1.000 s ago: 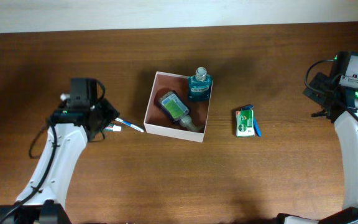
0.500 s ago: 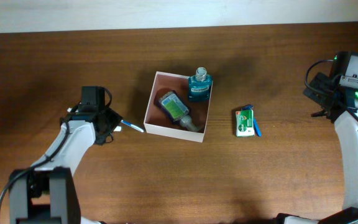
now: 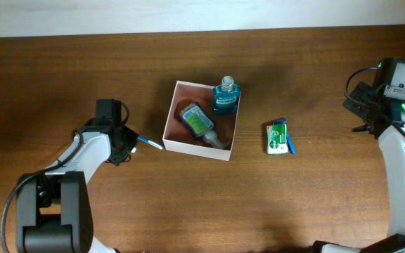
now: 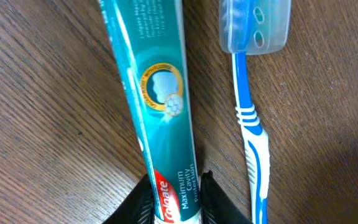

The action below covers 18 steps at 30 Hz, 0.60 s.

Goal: Pack container
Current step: 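Move the left gripper left and grasp the Colgate toothpaste tube, then carry the toothpaste tube into the box and release it beside the pump bottle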

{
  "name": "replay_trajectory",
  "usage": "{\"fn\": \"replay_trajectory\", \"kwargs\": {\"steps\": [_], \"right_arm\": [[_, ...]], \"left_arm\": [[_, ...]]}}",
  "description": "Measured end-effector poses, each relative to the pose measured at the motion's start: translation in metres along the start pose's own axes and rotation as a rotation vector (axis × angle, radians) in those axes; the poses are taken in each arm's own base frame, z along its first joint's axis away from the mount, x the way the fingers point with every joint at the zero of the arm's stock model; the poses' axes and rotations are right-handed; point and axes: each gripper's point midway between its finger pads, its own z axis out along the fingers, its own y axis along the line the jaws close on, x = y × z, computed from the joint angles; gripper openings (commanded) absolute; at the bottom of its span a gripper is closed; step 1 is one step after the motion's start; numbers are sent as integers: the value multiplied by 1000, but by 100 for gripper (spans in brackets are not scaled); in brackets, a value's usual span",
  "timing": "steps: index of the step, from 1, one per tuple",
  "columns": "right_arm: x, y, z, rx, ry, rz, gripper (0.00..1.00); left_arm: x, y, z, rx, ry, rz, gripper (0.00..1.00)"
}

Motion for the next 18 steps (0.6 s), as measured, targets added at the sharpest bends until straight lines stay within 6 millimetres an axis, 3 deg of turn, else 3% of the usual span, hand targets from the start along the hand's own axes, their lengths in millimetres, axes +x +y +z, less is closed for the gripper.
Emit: {"fn": "replay_trajectory", "kwargs": {"steps": [4, 8, 12, 13, 15, 18], "right_arm": [[0, 0, 0, 0, 0, 1, 99], [0, 0, 0, 0, 0, -1, 99], [0, 0, 0, 0, 0, 0, 99], [0, 0, 0, 0, 0, 0, 99], [0, 0, 0, 0, 0, 0, 99], [0, 0, 0, 0, 0, 0, 99]], "left_arm": [[1, 15, -7, -37, 30, 14, 22], [-15, 15, -49, 20, -34, 60, 16], [-29, -28, -125, 265, -212, 215, 16], [-26, -48, -153, 365, -270, 299, 16], [-15, -75, -185, 488, -338, 422, 9], [21, -110, -219, 638, -383, 626, 8]]}}
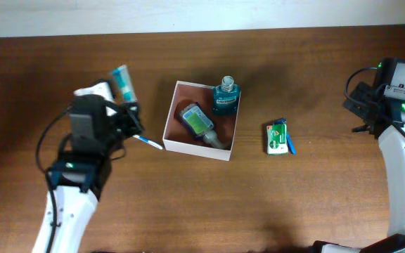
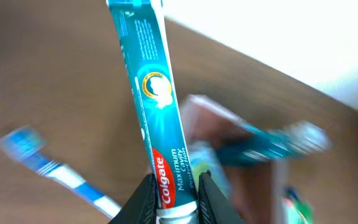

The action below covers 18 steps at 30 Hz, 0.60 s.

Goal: Pack container
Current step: 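Carry the toothpaste tube into the box and release it beside the pump bottle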

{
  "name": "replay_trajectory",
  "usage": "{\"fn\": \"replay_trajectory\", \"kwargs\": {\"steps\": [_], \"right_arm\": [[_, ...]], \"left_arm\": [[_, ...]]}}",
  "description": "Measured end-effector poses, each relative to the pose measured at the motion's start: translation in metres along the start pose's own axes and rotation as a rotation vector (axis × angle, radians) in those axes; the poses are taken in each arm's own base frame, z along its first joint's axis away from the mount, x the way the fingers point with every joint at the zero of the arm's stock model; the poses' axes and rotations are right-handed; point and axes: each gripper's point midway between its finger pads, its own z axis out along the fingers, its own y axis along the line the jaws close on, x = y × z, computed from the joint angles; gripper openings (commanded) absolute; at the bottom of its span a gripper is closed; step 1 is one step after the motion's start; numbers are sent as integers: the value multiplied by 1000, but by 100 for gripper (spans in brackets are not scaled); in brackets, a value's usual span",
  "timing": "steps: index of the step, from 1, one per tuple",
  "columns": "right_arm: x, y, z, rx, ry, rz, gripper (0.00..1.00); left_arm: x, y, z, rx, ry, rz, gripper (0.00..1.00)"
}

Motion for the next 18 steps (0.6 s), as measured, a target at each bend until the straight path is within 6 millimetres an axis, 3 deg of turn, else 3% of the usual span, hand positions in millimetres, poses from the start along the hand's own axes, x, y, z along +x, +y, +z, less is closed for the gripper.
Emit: {"fn": "replay_trajectory", "kwargs": {"steps": [5, 10, 11, 14, 16, 17, 18], "right_arm": [[0, 0, 0, 0, 0, 0, 99], [0, 0, 0, 0, 0, 0, 98], [0, 0, 0, 0, 0, 0, 99], [0, 0, 0, 0, 0, 0, 99], [0, 0, 0, 0, 0, 0, 99], [0, 0, 0, 0, 0, 0, 99], [0, 0, 0, 0, 0, 0, 98]], "left_arm": [[27, -64, 6, 167, 43, 196, 6], [54, -88, 31, 219, 101, 293, 6], [61, -89, 38, 220, 120, 309, 14], [79, -87, 59, 209, 170, 335, 65], [85, -84, 70, 201, 183, 346, 92], [87, -82, 73, 197, 190, 349, 99], [88, -81, 75, 196, 192, 356, 99]]}}
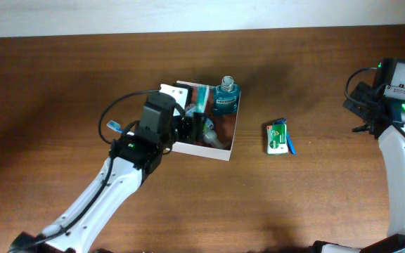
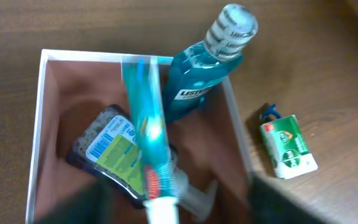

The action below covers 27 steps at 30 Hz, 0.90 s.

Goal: Pack container
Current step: 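Carry the toothpaste tube into the box and release it beside the pump bottle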

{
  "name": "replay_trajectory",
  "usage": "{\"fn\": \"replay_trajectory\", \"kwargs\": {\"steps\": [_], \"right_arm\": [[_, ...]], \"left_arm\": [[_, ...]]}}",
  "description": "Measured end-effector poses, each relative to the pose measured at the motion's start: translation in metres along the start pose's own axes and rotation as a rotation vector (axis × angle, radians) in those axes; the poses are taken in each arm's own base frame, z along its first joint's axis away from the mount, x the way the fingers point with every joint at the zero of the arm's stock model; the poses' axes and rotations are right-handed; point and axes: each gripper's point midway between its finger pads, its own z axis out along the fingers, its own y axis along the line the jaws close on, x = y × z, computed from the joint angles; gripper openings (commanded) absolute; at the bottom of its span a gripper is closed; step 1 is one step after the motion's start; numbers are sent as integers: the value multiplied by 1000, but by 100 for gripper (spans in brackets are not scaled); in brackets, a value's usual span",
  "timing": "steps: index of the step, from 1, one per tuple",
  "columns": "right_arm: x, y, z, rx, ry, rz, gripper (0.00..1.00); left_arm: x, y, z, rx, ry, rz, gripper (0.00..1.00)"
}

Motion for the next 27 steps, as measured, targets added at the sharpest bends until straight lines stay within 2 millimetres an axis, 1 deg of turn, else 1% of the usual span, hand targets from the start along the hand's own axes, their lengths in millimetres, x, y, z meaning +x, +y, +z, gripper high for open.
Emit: {"fn": "replay_trajectory", "kwargs": {"steps": [4, 5, 6, 7, 8, 9, 11, 17, 18, 19, 20, 21, 22, 24, 27], "right_arm": [[0, 0, 0, 0, 0, 0, 98], [0, 0, 0, 0, 0, 0, 99], [0, 0, 0, 0, 0, 0, 99], [0, 0, 0, 0, 0, 0, 99], [0, 0, 0, 0, 0, 0, 99], [0, 0, 0, 0, 0, 0, 99], [0, 0, 0, 0, 0, 0, 98], [0, 0, 0, 0, 0, 0, 99], [0, 0, 0, 0, 0, 0, 99], [0, 0, 0, 0, 0, 0, 99], [0, 0, 0, 0, 0, 0, 99], [0, 0, 0, 0, 0, 0, 99], [0, 0, 0, 0, 0, 0, 99], [0, 0, 0, 0, 0, 1, 99], [0, 0, 0, 0, 0, 0, 99]], "left_arm": [[-3, 1, 1, -2, -11, 42, 98], [-3, 2, 1, -6, -11, 49, 95], [-3, 4, 1, -15, -13, 54, 90], [-4, 7, 1, -22, -16, 57, 80], [-5, 11, 0, -35, -17, 60, 77], [-6, 16, -2, -54, -19, 59, 70], [-5, 28, -4, -98, -15, 49, 65], [0, 73, -13, -279, -6, -81, 64], [2, 83, -16, -322, -5, -121, 53], [3, 87, -18, -342, -5, -141, 36], [5, 97, -21, -386, -9, -181, 22], [6, 104, -24, -421, -16, -217, 13], [6, 110, -26, -447, -23, -239, 9], [7, 118, -28, -482, -30, -271, 8], [19, 124, -16, -504, 7, -292, 8]]}}
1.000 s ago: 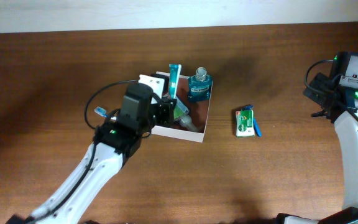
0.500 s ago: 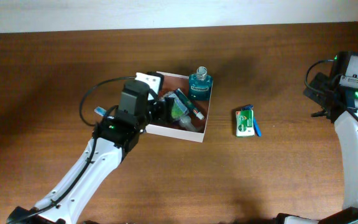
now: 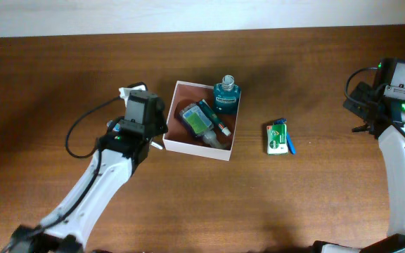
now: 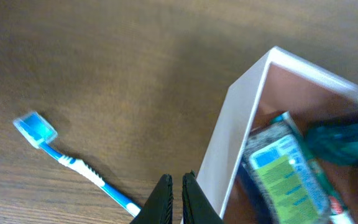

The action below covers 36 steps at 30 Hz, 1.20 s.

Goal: Pack container
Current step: 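Carry the toothpaste tube into the box and release it beside the pump bottle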

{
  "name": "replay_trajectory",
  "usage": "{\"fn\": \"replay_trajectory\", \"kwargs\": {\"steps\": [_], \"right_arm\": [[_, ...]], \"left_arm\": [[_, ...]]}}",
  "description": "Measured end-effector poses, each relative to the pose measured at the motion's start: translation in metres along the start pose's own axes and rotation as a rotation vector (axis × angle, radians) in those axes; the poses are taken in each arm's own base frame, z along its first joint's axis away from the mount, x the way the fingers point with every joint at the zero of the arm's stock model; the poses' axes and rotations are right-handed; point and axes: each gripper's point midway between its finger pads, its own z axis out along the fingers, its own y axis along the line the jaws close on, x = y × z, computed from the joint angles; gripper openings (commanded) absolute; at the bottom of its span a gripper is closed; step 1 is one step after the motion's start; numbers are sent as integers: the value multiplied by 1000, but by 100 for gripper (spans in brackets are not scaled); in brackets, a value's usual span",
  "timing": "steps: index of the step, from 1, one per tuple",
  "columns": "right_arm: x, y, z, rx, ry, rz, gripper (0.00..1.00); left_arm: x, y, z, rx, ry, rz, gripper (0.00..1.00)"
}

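The white box (image 3: 230, 140) holds a blue mouthwash bottle (image 3: 225, 96), a green-labelled pump bottle (image 3: 195, 121) and the teal toothpaste tube (image 3: 214, 117). My left gripper (image 4: 178, 193) hangs over the box's left wall (image 4: 238, 134), fingers shut with nothing between them. A blue toothbrush (image 4: 73, 163) with a capped head lies on the table left of the box, mostly hidden under my arm in the overhead view. My right gripper (image 3: 361, 102) is held up at the far right edge, and whether it is open or shut does not show.
A green floss pack (image 3: 278, 138) with a blue piece beside it lies on the wooden table (image 3: 294, 204) right of the box. The table's back edge meets a white wall.
The toothpaste tube has left my left gripper and now lies in the box. That gripper has moved from above the box's inside to its left wall and is shut on nothing. The right arm is unmoved.
My left gripper was shut on the toothpaste tube lying beside the toothbrush, left of the box. Then it held the tube up off the table, then over the box. Now the tube lies inside and the toothbrush stays on the table.
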Motion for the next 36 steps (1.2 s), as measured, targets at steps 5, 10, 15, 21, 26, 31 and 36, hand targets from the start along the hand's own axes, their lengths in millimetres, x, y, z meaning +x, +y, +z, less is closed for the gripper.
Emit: {"fn": "replay_trajectory", "kwargs": {"steps": [5, 10, 15, 21, 26, 31, 36], "right_arm": [[0, 0, 0, 0, 0, 0, 99], [0, 0, 0, 0, 0, 0, 99], [0, 0, 0, 0, 0, -1, 99], [0, 0, 0, 0, 0, 0, 99], [0, 0, 0, 0, 0, 0, 99], [0, 0, 0, 0, 0, 0, 99], [0, 0, 0, 0, 0, 0, 99]], "left_arm": [[28, 6, 29, -42, 97, 12, 7], [38, -14, 27, 73, 156, 1, 7], [46, -29, 23, 169, 213, -9, 7], [61, -38, 17, 232, 291, -12, 4], [54, -31, 11, 222, 273, -25, 4], [28, 12, 13, 73, 182, -81, 5], [23, 36, 22, -56, 139, -148, 6]]}}
